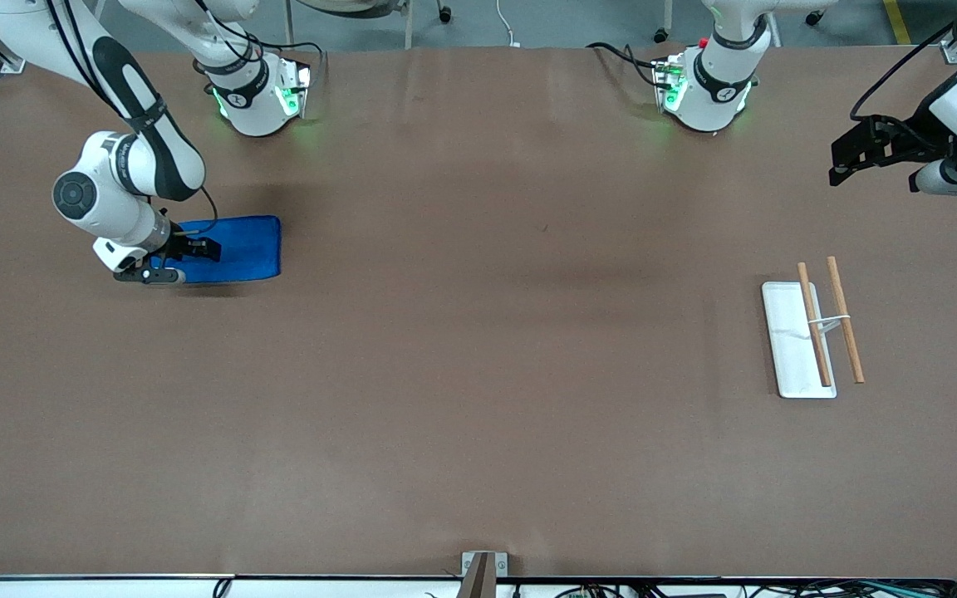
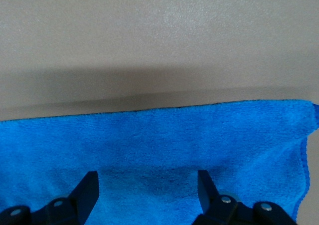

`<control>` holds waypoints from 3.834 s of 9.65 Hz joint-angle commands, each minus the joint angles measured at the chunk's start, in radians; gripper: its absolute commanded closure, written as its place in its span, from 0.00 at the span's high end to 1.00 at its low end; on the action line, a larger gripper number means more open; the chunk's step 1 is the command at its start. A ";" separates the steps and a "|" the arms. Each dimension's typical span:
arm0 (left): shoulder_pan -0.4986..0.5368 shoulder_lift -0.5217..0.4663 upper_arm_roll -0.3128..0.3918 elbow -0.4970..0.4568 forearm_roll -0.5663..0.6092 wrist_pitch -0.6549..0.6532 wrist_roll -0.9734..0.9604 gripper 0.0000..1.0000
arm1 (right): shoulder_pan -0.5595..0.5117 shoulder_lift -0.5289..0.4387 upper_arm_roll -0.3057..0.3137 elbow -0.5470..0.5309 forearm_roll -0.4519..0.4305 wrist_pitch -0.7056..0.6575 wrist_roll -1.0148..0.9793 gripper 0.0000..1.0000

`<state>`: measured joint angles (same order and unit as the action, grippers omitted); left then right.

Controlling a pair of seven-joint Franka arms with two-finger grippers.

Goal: Right arm passes towel to left arm to hang
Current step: 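Close the right gripper on the blue towel's edge, then lift the towel with the right gripper while the left gripper approaches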

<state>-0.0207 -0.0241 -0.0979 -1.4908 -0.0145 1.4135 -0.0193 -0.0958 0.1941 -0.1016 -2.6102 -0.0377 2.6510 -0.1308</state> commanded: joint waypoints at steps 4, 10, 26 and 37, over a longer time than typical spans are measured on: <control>-0.005 0.016 -0.008 -0.006 0.008 -0.002 -0.004 1.00 | -0.018 -0.021 0.019 -0.019 0.018 -0.022 0.008 0.89; -0.002 0.018 -0.011 -0.006 0.004 -0.002 -0.004 1.00 | -0.008 0.001 0.020 -0.019 0.058 -0.019 0.002 0.88; -0.019 0.136 -0.020 0.035 -0.072 0.134 0.018 1.00 | 0.071 -0.157 0.023 0.189 0.152 -0.464 0.000 0.00; -0.073 0.424 -0.036 -0.002 -1.236 0.341 0.269 1.00 | 0.188 -0.154 0.022 0.737 0.867 -0.945 0.010 0.00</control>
<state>-0.0882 0.3630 -0.1296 -1.4663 -1.1584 1.7394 0.1812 0.0658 0.0346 -0.0751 -1.9109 0.7511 1.7067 -0.1276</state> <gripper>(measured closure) 0.000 0.863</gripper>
